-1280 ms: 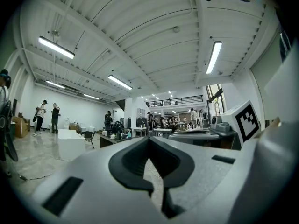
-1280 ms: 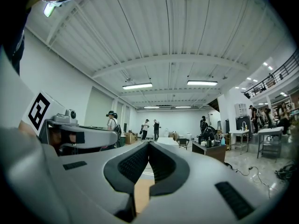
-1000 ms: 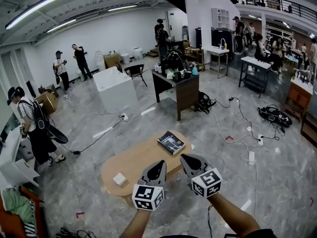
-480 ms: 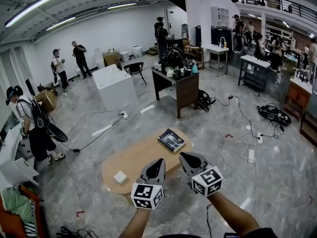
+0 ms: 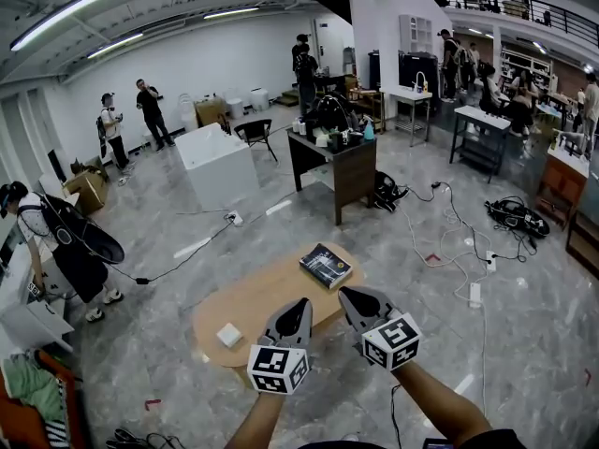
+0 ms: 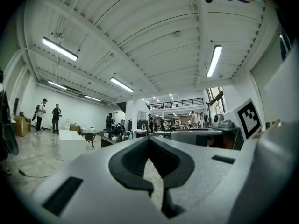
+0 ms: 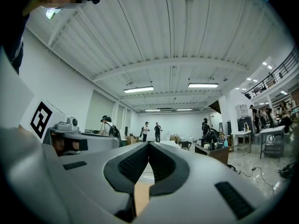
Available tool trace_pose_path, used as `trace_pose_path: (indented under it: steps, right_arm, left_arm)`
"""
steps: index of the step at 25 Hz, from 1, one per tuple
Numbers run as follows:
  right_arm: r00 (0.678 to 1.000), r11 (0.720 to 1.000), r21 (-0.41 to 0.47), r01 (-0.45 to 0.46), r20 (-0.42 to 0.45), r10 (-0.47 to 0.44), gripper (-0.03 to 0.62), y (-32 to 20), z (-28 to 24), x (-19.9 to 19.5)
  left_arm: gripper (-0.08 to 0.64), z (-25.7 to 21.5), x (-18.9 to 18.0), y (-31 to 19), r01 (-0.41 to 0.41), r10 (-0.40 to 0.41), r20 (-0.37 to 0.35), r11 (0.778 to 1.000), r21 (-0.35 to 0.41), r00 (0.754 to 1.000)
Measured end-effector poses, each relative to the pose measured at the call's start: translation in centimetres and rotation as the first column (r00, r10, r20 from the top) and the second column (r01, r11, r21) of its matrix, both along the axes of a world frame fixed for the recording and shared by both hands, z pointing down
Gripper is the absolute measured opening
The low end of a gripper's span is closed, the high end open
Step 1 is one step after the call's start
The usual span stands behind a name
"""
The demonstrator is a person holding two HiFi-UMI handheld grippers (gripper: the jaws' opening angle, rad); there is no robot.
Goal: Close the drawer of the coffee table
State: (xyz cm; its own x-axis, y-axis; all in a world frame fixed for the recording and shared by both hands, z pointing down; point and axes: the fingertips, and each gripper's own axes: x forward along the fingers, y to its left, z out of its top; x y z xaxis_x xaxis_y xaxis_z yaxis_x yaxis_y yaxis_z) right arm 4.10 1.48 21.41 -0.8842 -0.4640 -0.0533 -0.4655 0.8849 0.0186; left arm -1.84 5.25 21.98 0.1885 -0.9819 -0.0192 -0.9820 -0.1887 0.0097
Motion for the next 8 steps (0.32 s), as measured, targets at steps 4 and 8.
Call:
trace_pose_path:
  steps: [4,8]
  right_arm:
    - [1.0,1.0,-0.001,0.001,-0.002,-0.001,0.011,0.03,-0.03,-0.3]
    - [1.0,1.0,-0.005,0.001,-0.004,-0.001,0.011,0.12,-0.26,-0.38]
  left_arm:
    - [0.002,-0.07,-0.35,0.01,0.002,-0.002,-0.002,1.0,0.0,1.0]
    - [0.002,-0.26,-0.45,0.16,0.003,-0.003,-0.006,1.0,-0.004,1.0]
